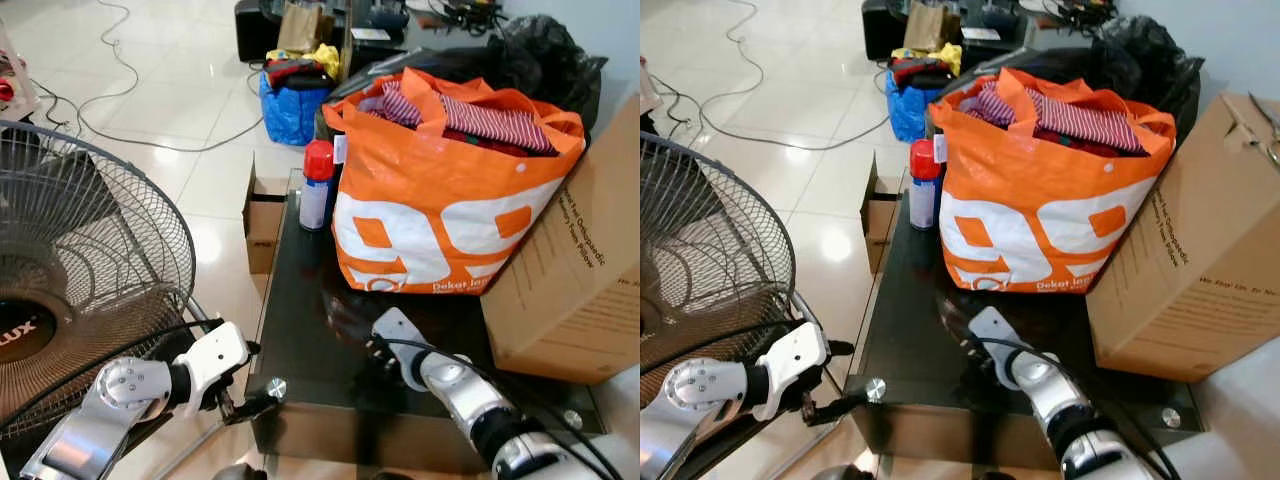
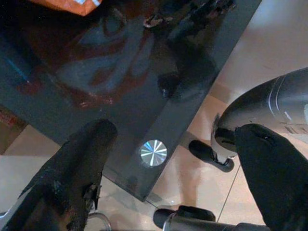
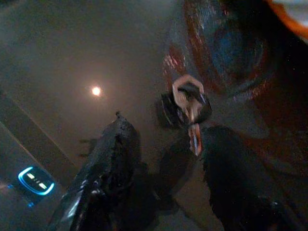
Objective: Hang keys on a hook
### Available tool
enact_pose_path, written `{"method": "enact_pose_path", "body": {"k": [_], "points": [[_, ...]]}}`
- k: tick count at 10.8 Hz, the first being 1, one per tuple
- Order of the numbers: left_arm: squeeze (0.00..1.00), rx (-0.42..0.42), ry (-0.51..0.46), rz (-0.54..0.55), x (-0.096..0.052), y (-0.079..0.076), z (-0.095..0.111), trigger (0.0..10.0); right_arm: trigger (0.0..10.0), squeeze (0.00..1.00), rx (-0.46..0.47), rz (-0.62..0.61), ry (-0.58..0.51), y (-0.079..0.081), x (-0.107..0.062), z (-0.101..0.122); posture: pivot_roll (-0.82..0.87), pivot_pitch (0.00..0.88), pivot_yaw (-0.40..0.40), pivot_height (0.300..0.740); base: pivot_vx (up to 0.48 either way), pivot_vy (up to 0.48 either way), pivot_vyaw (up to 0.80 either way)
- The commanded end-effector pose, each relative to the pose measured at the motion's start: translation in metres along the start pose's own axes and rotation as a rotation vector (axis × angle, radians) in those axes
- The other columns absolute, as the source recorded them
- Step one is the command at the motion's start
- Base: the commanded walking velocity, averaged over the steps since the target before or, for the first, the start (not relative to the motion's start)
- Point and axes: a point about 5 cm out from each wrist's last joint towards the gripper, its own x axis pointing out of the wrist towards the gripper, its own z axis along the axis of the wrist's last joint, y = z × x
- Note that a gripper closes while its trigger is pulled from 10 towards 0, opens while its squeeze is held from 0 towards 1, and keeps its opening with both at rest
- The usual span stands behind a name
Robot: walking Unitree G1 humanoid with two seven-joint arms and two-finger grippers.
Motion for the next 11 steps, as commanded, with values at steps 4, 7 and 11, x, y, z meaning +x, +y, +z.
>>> {"method": "enact_pose_path", "body": {"k": [4, 7, 11], "points": [[0.64, -0.001, 0.003, -0.012, -0.008, -0.003, 0.002, 10.0, 10.0, 0.0, 0.086, -0.086, 0.0, -0.016, 0.0, 0.002, 0.03, 0.089, -0.043, 0.732, 0.0, 0.0, 0.0], [0.63, 0.008, 0.013, -0.03, -0.01, -0.004, 0.003, 10.0, 10.0, 0.0, 0.107, -0.079, 0.044, -0.01, 0.002, -0.005, 0.05, 0.095, -0.028, 0.732, 0.0, 0.0, 0.0], [0.63, 0.007, 0.026, -0.042, -0.013, -0.006, 0.004, 10.0, 2.6, 0.0, 0.072, 0.009, 0.053, -0.003, 0.002, -0.011, 0.05, 0.114, -0.021, 0.732, 0.0, 0.0, 0.0]]}}
